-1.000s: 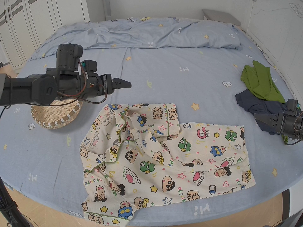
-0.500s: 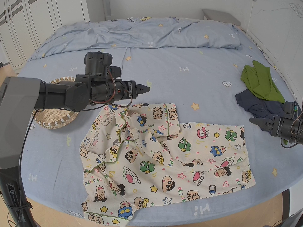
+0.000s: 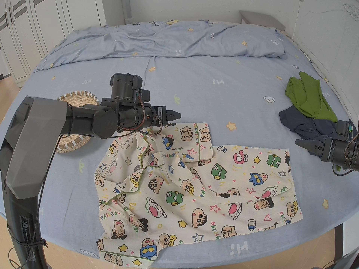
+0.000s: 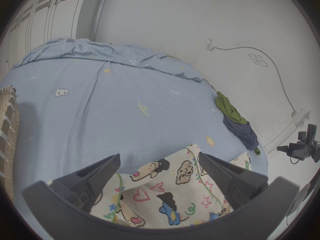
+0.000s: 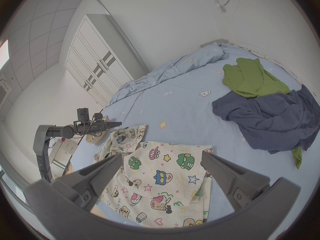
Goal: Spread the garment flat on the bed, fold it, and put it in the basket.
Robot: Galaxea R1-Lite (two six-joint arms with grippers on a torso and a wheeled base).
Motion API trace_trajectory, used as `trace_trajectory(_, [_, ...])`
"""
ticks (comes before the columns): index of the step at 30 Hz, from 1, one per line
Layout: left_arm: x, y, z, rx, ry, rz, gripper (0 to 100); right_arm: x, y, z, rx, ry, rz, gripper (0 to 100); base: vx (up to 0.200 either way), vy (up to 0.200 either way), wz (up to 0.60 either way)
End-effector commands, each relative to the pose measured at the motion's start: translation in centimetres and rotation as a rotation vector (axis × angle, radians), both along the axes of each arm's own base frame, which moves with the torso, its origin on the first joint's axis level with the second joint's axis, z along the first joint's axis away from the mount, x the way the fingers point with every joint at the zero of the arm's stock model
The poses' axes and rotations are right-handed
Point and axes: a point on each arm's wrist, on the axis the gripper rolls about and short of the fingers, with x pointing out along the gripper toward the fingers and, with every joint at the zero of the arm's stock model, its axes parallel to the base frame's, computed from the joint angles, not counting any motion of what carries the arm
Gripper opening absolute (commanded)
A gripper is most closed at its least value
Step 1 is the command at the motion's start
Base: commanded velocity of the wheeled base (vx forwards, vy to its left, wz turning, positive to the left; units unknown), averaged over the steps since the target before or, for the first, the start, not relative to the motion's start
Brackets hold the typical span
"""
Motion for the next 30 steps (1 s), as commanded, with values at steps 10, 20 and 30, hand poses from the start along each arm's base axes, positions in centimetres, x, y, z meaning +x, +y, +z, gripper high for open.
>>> trace_trajectory(10, [0.8,0.0,-1.5,0.010,0.023,0.008,100,0.0,0.0,0.0,0.000,-0.001,0.001,100,0.000,0.000,0.00])
trace_trajectory(20, [1.4,-0.1,-2.3,0.017,0.032,0.010,100,0.0,0.0,0.0,0.000,-0.001,0.002,100,0.000,0.000,0.00])
trace_trajectory(30, [1.6,-0.2,-3.0,0.024,0.043,0.007,0,0.0,0.0,0.0,0.000,-0.001,0.002,100,0.000,0.000,0.00])
